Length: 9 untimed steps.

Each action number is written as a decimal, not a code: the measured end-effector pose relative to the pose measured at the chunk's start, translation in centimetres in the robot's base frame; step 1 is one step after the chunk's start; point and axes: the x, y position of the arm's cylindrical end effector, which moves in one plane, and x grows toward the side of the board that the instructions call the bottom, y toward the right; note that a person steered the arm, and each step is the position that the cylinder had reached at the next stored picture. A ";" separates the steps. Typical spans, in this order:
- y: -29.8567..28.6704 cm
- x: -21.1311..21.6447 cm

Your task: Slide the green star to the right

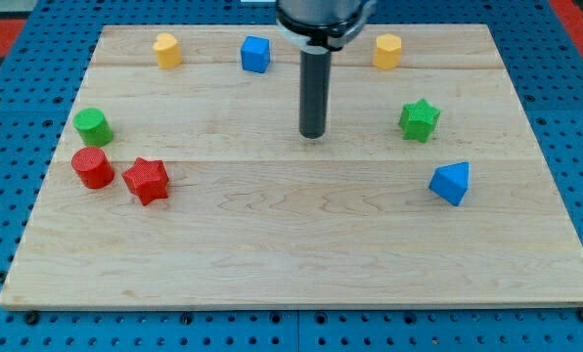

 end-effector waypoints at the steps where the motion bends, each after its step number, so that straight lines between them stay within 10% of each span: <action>1: 0.7 0.0; 9: 24.1 6.5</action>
